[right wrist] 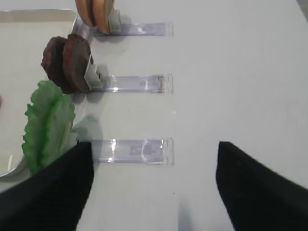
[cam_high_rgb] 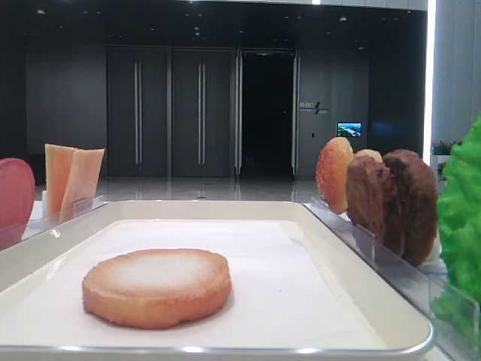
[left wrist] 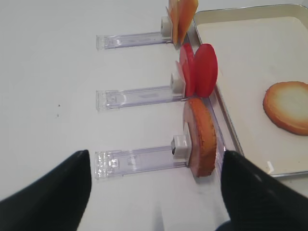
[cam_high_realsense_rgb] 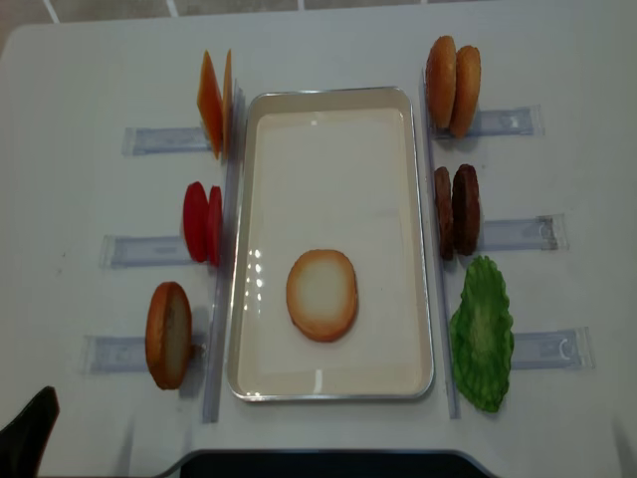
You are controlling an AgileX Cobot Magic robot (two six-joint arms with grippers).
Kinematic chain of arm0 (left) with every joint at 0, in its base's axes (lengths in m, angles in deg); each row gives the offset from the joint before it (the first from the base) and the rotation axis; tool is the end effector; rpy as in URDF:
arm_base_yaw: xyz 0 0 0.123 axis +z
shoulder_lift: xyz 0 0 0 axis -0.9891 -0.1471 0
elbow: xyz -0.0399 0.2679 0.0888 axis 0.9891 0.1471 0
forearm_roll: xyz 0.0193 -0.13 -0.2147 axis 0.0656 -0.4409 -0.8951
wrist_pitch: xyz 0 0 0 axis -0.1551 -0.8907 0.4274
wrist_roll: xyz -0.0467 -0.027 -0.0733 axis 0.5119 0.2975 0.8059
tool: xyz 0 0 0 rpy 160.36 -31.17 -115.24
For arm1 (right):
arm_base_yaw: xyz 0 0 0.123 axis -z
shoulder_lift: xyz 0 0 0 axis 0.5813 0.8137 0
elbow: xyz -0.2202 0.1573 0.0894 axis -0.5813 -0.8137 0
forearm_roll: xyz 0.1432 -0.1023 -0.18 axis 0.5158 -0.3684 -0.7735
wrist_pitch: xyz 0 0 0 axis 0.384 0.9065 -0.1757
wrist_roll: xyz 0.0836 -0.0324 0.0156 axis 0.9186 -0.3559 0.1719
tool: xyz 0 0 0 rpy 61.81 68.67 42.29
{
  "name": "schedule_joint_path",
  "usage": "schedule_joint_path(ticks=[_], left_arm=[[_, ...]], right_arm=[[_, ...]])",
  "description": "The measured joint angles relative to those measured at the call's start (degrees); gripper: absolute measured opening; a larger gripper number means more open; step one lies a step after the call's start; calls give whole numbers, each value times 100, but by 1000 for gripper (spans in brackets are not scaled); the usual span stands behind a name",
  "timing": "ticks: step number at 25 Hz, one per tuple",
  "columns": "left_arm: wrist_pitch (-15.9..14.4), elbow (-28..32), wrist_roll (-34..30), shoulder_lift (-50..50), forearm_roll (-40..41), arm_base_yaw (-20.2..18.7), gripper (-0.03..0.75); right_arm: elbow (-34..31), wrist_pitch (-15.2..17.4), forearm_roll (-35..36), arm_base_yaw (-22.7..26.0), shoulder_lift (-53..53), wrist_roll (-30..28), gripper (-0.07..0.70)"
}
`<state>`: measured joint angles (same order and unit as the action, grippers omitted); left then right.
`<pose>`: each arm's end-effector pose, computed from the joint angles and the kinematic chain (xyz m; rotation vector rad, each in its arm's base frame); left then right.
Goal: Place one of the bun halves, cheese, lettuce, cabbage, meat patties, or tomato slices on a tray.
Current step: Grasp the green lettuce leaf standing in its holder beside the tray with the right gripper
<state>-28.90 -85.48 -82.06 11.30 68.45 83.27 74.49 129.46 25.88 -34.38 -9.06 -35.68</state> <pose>-0.0071 -0.0074 0.2666 0.0995 2.1004 -0.0167 -0.0083 0.0145 0.2725 -0.1184 2.1633 0.1329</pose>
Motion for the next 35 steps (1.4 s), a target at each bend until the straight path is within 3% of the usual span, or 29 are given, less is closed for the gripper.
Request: schedule_joint_path(ticks=[10, 21, 29, 35], left_arm=[[0, 0, 0, 0, -5, 0, 643], [6, 0, 0, 0, -5, 0, 643], [6, 0, 0, 0, -5, 0, 643], [6, 0, 0, 0, -5, 0, 644]], right_arm=[[395, 239, 128, 0, 2377, 95, 534], [1612, 233, 345, 0, 5018, 107, 534], [2244, 239, 346, 0, 5983, 127, 534], [2386, 239, 346, -42, 6149, 492, 534]])
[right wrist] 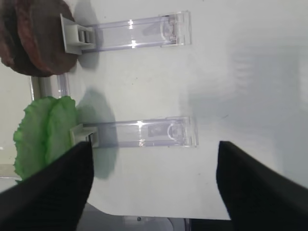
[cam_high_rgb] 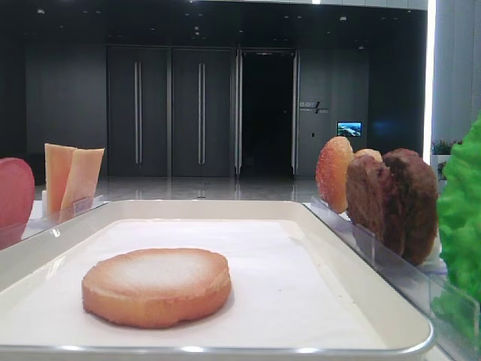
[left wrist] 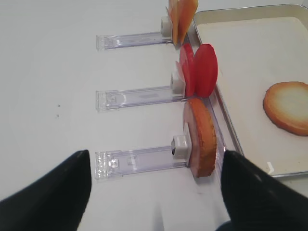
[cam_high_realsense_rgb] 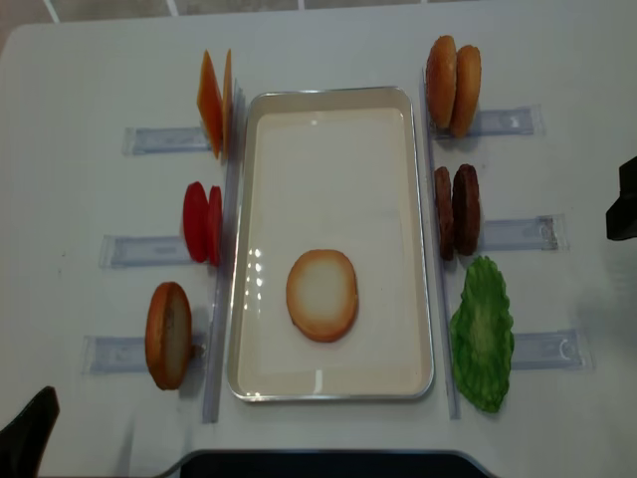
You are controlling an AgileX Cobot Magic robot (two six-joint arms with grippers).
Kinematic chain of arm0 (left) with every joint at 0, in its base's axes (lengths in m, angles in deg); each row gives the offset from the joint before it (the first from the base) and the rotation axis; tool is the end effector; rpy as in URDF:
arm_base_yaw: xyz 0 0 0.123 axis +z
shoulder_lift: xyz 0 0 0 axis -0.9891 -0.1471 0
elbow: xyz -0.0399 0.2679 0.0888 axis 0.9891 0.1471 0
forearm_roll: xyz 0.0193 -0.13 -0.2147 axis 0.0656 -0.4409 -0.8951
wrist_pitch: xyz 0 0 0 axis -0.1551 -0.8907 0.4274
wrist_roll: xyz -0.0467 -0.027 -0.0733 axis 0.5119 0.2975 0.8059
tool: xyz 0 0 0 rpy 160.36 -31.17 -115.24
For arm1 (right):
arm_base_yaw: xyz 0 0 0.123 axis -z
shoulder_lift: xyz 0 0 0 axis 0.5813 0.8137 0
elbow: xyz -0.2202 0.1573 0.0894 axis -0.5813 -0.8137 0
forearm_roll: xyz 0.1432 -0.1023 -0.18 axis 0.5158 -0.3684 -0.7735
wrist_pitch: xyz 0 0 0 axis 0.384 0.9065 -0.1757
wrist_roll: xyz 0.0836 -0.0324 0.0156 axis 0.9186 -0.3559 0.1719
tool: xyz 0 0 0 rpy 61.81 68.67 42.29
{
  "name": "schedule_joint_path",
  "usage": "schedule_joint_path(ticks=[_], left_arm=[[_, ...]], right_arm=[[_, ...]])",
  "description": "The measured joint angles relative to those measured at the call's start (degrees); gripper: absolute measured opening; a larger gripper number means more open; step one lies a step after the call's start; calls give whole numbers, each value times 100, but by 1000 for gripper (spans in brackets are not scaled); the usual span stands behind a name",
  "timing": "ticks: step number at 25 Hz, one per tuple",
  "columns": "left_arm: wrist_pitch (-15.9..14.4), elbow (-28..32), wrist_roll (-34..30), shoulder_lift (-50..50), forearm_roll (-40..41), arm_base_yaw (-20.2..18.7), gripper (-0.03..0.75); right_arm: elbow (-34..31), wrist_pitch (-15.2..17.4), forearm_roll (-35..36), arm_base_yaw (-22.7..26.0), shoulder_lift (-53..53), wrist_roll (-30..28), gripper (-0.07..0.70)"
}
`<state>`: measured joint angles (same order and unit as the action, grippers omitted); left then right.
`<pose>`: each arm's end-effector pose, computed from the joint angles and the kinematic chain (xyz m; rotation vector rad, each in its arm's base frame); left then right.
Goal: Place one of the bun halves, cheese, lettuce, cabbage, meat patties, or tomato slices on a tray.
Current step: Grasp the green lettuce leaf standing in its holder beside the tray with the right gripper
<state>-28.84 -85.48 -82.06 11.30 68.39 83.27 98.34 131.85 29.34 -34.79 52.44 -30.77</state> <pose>-0.0070 -0.0075 0.2667 0.0995 2.0993 -0.0179 0.1819 0.0172 0.3076 0.0528 2.8551 0.3188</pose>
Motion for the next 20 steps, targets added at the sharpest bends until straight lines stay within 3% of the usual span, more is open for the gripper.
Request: schedule_joint_path(ticks=[5, 13, 20], left_arm=[[0, 0, 0, 0, 0, 0, 644], [0, 0, 0, 0, 0, 0, 643], [0, 0, 0, 0, 0, 0, 643]], right_arm=[[0, 0, -22, -500, 0, 521, 534], [0, 0, -253, -1894, 0, 1689, 534], [0, 0, -308, -2677, 262, 2283, 534]])
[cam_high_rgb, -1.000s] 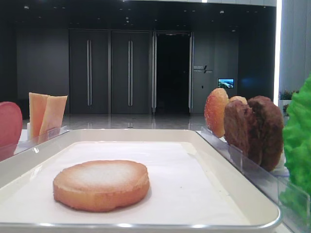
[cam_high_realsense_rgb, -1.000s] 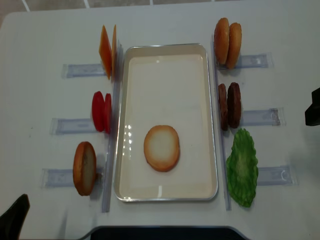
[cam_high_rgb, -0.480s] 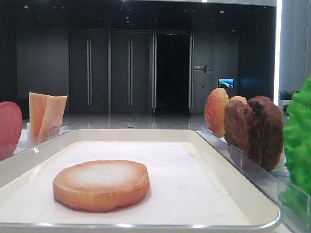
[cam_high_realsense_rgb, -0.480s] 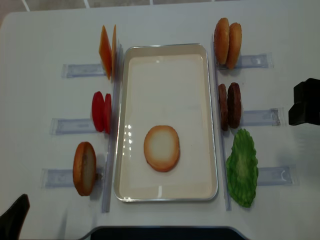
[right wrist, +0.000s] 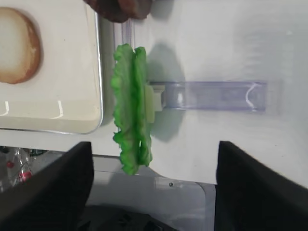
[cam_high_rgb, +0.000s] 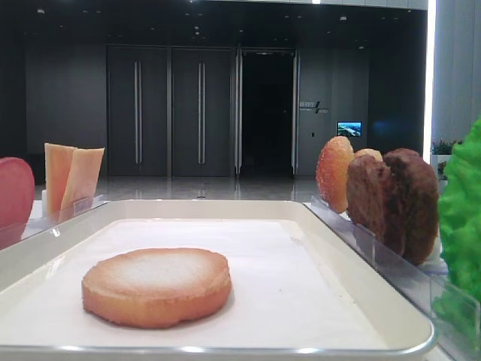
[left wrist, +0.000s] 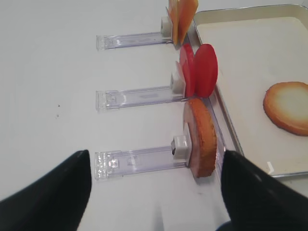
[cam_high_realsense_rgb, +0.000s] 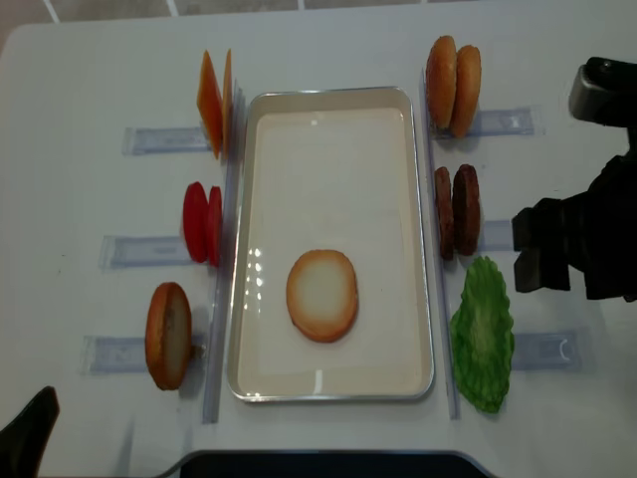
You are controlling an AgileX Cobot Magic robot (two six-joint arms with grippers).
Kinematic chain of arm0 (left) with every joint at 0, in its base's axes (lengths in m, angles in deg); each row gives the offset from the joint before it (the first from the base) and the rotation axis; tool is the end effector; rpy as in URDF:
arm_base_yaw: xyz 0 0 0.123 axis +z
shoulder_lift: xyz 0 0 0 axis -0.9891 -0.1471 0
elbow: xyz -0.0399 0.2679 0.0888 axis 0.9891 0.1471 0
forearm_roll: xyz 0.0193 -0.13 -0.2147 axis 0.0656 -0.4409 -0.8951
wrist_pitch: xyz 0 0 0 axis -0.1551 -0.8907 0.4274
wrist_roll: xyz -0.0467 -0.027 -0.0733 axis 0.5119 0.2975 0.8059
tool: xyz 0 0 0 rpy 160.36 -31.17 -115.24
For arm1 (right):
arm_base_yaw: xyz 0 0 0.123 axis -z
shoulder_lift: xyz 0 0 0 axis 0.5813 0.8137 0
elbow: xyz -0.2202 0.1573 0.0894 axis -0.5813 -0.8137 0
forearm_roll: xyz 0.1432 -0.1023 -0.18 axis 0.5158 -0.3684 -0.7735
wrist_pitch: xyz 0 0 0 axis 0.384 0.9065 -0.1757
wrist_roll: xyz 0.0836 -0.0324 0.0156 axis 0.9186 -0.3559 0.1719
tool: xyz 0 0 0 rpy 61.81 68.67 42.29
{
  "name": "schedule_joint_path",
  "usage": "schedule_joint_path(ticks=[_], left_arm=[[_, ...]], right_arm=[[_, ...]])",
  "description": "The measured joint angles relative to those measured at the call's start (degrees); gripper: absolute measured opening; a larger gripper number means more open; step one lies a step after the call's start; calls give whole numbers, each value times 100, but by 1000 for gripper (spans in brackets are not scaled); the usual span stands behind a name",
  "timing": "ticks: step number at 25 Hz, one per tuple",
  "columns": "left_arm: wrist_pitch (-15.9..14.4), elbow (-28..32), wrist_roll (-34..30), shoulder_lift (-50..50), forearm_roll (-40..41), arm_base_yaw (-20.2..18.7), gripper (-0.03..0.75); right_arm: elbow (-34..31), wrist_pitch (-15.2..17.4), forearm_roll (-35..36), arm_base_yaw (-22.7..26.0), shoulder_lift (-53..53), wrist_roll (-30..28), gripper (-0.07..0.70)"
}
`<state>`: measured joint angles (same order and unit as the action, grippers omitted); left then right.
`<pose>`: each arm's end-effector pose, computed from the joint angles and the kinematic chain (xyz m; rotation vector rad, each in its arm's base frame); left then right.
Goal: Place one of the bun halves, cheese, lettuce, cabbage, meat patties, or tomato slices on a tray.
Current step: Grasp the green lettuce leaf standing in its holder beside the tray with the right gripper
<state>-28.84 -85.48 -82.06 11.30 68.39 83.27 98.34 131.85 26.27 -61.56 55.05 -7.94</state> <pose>-0.0070 -0.0075 0.2667 0.0995 2.0993 -0.0179 0.1639 0.0968 0.2982 -0.0592 2.9868 0.3704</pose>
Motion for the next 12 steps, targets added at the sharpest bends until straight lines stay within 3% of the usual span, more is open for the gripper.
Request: schedule_joint_path(ticks=[5, 12], left_arm=[[0, 0, 0, 0, 0, 0, 643], [0, 0, 0, 0, 0, 0, 643]], right_arm=[[0, -173, -5, -306, 451, 51, 534], [11, -577, -12, -323, 845, 56, 534]])
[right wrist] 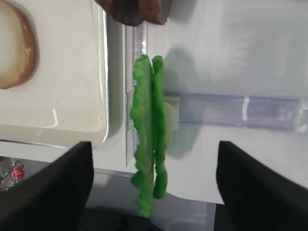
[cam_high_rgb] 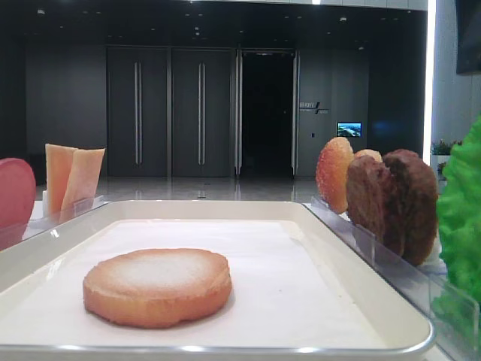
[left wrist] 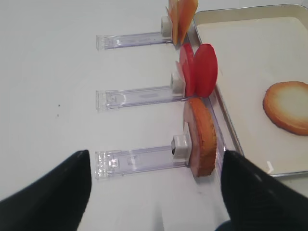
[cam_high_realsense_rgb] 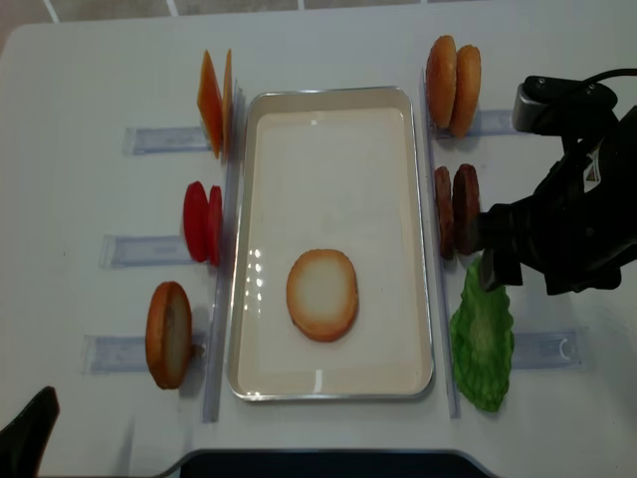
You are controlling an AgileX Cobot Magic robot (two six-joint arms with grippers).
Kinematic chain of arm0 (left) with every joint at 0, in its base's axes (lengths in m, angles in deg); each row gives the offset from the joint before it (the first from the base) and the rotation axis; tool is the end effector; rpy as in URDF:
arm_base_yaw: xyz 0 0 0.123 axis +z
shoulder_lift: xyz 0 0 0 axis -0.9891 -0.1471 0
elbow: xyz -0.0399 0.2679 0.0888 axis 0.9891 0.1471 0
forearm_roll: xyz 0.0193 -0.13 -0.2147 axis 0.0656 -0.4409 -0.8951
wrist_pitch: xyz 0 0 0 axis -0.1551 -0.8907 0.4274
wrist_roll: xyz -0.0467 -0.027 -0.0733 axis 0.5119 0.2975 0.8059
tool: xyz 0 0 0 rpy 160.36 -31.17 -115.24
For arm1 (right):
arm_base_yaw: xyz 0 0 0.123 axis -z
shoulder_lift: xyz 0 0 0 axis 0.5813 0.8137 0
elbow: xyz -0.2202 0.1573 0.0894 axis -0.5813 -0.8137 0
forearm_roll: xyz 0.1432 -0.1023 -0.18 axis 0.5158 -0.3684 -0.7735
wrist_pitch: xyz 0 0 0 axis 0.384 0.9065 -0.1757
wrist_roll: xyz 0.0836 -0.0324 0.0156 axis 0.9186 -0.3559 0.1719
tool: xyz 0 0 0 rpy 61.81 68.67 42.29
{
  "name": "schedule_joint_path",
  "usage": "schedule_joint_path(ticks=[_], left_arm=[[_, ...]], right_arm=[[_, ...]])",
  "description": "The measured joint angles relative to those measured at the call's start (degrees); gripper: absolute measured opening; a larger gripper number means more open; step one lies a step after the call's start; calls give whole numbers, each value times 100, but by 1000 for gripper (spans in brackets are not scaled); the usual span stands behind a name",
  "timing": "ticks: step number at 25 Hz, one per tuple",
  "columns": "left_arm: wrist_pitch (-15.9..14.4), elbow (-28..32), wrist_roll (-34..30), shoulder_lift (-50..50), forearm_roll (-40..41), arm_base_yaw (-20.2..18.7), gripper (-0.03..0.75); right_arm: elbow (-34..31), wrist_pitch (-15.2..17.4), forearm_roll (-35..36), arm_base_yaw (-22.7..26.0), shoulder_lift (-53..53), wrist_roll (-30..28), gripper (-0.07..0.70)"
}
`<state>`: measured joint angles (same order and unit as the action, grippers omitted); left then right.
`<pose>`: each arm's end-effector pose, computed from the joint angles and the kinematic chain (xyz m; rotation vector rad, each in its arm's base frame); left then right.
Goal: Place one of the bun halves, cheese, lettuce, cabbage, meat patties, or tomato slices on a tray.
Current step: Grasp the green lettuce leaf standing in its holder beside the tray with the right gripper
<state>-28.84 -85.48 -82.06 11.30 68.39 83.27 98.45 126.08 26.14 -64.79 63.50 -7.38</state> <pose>-0.0070 -0.0075 0.2667 0.0995 2.0993 -0.0179 0.1874 0.1213 0.2699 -0.1003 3.0342 0.3407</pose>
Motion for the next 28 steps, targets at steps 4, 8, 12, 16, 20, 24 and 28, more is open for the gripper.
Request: schedule_joint_path(ticks=[4, 8, 12, 16, 20, 24, 28], left_arm=[[0, 0, 0, 0, 0, 0, 643], [0, 0, 0, 0, 0, 0, 643], [0, 0, 0, 0, 0, 0, 643], [0, 0, 0, 0, 0, 0, 643], [0, 0, 0, 0, 0, 0, 643], [0, 0, 0, 0, 0, 0, 643], [0, 0, 0, 0, 0, 0, 643]], right_arm=[[0, -6, 54, -26, 234, -19, 534], [0, 1, 65, -68, 422, -60, 534], [0, -10, 72, -68, 448, -80, 534], [0, -15, 72, -68, 448, -88, 534], [-151, -49, 113, -68, 448, -88, 534], [-187, -59, 113, -68, 448, -88, 534], [-187, -70, 113, -68, 448, -88, 534]])
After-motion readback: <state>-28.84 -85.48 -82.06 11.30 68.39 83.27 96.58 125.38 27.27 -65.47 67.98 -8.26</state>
